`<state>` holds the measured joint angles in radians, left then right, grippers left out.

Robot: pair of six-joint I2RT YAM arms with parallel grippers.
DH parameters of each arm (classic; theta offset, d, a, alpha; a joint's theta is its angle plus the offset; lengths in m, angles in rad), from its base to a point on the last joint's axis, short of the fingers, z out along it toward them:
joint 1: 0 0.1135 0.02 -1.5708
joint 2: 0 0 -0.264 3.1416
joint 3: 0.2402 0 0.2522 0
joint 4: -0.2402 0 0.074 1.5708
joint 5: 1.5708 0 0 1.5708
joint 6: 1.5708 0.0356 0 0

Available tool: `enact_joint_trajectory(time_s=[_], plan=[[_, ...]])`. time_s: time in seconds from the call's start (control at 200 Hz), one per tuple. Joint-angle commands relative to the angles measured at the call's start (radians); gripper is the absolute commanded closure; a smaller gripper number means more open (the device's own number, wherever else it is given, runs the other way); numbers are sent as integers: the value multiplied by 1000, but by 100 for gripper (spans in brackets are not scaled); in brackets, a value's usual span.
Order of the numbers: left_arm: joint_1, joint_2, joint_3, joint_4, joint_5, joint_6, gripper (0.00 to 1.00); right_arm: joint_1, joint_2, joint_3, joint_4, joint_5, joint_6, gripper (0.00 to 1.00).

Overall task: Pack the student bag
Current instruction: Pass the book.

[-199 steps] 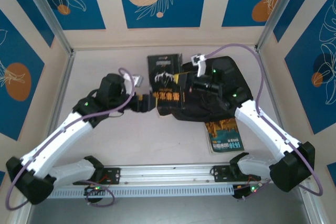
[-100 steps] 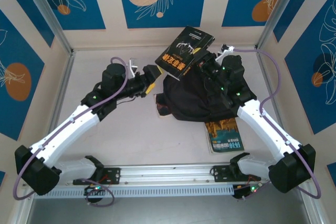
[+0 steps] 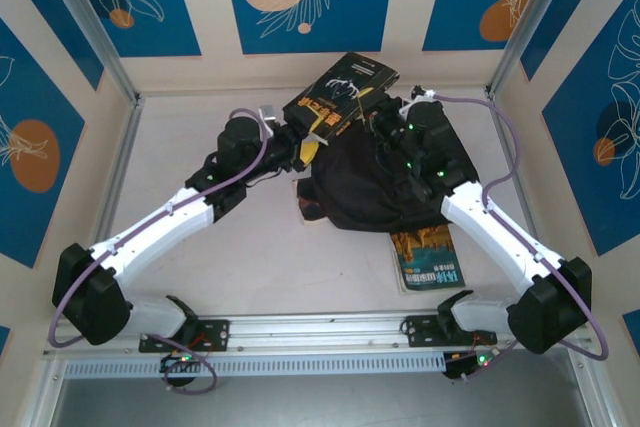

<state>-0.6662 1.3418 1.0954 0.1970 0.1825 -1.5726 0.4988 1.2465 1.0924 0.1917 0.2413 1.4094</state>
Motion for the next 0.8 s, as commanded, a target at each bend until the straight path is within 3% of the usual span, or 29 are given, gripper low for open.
enact_joint_trajectory(time_s=[0.0,0.11,0.25,0.51,0.595,0.735,0.795], plan=[[-8,0,51,64,-80,-44,23,22,-24,44,131,66,40,100],[-7,-9,59,64,-129,-38,36,41,-35,34,127,83,52,100],[-1,-35,46,59,-186,-32,63,73,-59,19,115,110,43,100],[13,-90,28,32,-230,8,100,110,-110,-19,58,164,27,100],[15,-94,33,36,-221,27,100,118,-113,-20,40,157,3,100],[22,-102,54,28,-174,94,100,101,-100,-11,20,76,-10,64],[22,-105,51,31,-159,108,100,100,-93,-18,53,42,-1,54]])
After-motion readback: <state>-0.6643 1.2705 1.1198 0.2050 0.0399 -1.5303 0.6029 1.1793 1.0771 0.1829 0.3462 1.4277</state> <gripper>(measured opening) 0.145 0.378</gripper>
